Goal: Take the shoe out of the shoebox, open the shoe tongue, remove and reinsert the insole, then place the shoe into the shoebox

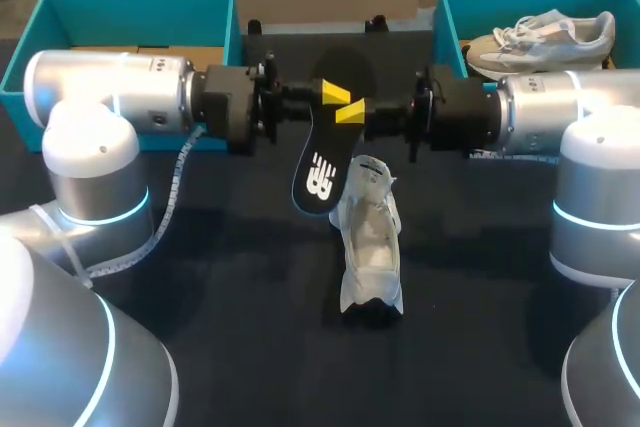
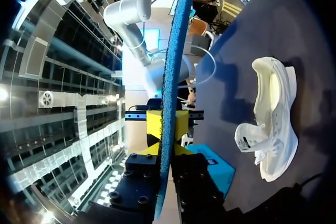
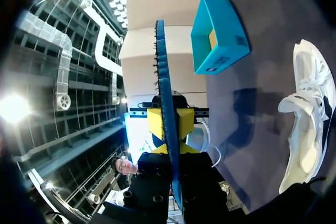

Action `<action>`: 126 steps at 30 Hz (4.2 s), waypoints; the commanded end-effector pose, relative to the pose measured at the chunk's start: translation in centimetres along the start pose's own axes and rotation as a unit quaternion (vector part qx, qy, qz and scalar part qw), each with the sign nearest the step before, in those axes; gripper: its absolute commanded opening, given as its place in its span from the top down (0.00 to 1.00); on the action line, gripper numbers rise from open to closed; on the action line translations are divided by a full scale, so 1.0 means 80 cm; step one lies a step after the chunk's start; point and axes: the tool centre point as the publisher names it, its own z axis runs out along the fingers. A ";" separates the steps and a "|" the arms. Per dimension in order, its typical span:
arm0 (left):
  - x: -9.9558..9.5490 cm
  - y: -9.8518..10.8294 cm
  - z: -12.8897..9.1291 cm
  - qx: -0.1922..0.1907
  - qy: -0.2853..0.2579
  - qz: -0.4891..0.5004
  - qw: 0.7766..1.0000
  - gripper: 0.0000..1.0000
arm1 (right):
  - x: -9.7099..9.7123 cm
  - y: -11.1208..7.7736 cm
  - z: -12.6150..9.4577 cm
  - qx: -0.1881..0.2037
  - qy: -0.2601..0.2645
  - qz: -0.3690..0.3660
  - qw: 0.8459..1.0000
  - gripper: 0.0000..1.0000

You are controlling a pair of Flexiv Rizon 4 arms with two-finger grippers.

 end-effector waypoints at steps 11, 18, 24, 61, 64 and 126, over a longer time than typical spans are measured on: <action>0.006 0.000 0.000 -0.003 0.001 -0.003 1.000 1.00 | -0.004 -0.001 0.003 -0.002 -0.001 0.001 1.000 0.29; 0.010 -0.003 -0.003 -0.002 0.007 -0.018 1.000 1.00 | -0.011 -0.016 -0.017 -0.026 -0.028 0.001 0.999 0.00; 0.017 -0.009 -0.007 0.004 0.013 -0.029 0.999 1.00 | -0.012 -0.030 -0.047 -0.040 -0.063 -0.022 0.997 0.00; 0.021 -0.011 -0.013 -0.014 0.013 -0.050 0.999 1.00 | -0.020 -0.040 -0.085 -0.073 -0.180 -0.089 0.977 0.00; 0.021 -0.011 -0.013 -0.014 0.013 -0.050 0.999 1.00 | -0.020 -0.040 -0.085 -0.073 -0.180 -0.089 0.977 0.00; -0.033 -0.082 -0.034 0.129 -0.034 -0.463 0.876 1.00 | -0.024 -0.039 -0.145 0.041 -0.302 -0.546 0.780 0.00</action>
